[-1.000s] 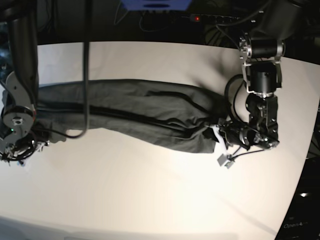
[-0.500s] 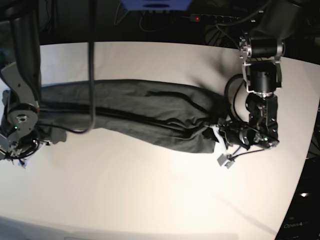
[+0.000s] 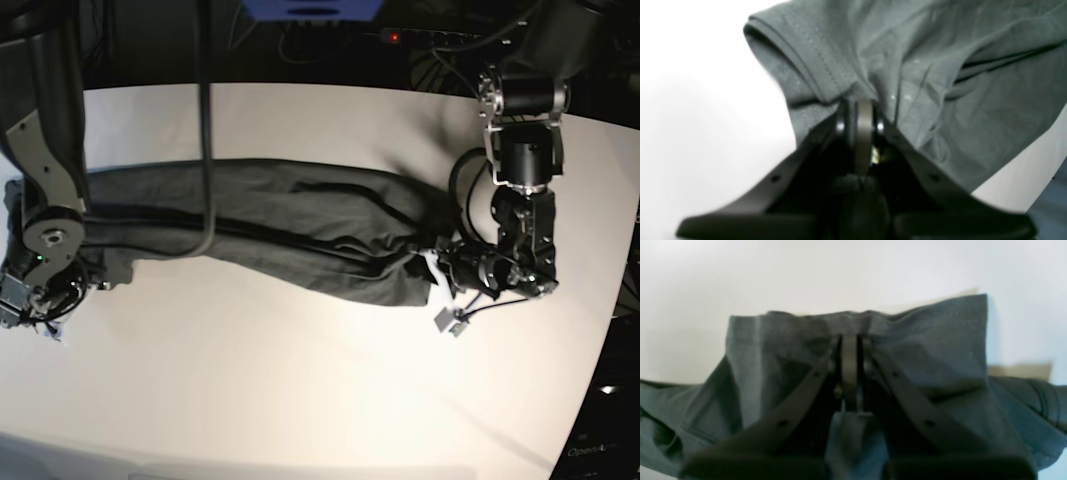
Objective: Fold the T-shirt properly
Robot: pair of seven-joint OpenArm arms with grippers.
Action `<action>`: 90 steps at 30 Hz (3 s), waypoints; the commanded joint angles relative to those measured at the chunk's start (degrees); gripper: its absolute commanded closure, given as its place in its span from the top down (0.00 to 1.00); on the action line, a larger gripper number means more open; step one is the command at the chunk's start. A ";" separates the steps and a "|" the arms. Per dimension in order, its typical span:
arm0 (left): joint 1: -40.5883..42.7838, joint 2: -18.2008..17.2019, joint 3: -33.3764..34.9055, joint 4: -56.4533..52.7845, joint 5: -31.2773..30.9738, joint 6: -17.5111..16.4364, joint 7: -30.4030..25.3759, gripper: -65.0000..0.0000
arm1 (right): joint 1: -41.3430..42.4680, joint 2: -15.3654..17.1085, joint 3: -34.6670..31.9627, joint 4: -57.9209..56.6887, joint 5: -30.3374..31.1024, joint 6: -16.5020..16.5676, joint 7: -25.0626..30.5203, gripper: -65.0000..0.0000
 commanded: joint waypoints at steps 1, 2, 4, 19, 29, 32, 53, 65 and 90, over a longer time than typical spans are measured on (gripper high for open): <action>1.64 0.29 0.49 -1.00 5.76 0.77 6.09 0.06 | 0.59 -0.11 -0.04 -0.03 0.11 0.38 0.48 0.02; 1.64 0.29 0.49 -1.00 5.76 0.77 6.09 0.06 | 0.59 -0.11 -0.04 0.06 0.02 0.38 1.01 0.02; 1.64 0.29 0.49 -1.00 5.76 0.77 6.00 0.06 | 0.59 -0.03 -0.04 1.03 0.02 0.38 2.06 0.02; 1.55 0.29 0.49 -1.00 5.76 0.77 5.82 0.06 | -11.45 -12.07 -10.15 32.06 0.28 0.38 11.03 0.02; 1.55 0.20 0.49 -1.00 5.76 0.77 5.82 0.06 | -19.28 -20.25 -10.23 45.16 0.28 0.38 26.06 0.02; 1.55 0.20 0.49 -1.00 5.76 0.77 5.82 0.06 | -22.71 -23.50 -10.23 50.79 0.28 0.38 33.89 0.02; 1.29 0.20 0.49 -1.00 5.76 0.77 5.82 0.06 | -39.67 -24.64 -9.88 70.65 14.88 0.38 45.58 0.01; 1.20 0.20 0.49 -1.00 5.76 0.77 5.73 0.06 | -50.93 -24.64 -7.51 77.25 25.16 0.38 45.40 0.01; 0.41 0.20 0.49 -1.09 5.76 0.77 5.91 0.06 | -57.87 -25.95 -5.31 77.78 31.58 0.38 45.23 0.02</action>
